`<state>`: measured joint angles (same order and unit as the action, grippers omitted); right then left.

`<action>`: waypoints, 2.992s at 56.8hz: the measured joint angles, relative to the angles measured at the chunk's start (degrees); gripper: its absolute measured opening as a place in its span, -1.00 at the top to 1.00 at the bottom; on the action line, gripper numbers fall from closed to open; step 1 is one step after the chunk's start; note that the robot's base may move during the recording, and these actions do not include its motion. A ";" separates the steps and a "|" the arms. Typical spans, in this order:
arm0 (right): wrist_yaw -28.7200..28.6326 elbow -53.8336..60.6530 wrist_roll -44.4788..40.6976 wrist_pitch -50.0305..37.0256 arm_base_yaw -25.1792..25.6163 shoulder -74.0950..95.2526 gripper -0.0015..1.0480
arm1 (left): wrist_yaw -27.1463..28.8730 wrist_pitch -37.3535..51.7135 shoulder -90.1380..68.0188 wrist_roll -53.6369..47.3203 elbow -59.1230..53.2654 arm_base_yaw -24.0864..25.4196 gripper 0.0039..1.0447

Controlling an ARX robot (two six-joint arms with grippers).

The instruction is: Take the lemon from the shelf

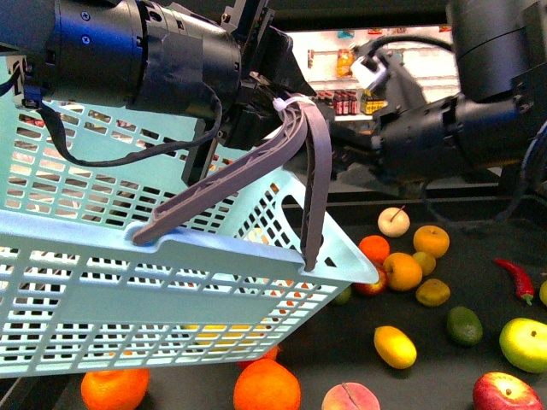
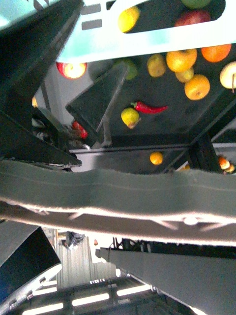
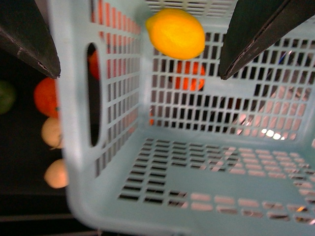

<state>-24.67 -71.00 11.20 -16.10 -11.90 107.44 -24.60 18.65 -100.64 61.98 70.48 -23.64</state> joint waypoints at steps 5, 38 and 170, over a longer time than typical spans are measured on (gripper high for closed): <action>0.76 -0.17 -0.11 -1.05 3.69 -0.46 -0.86 | 0.28 0.00 0.00 0.04 0.00 0.02 0.83; 7.87 -10.23 -18.80 4.35 18.82 25.70 -0.86 | 0.17 0.00 0.00 0.04 0.00 0.02 0.83; 11.85 -20.57 -18.82 -0.37 15.39 31.74 -0.03 | 0.17 0.00 0.00 -0.02 0.00 0.00 0.83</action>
<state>-12.82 -91.57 -7.62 -16.47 3.49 139.17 -24.43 18.65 -100.64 61.95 70.48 -23.64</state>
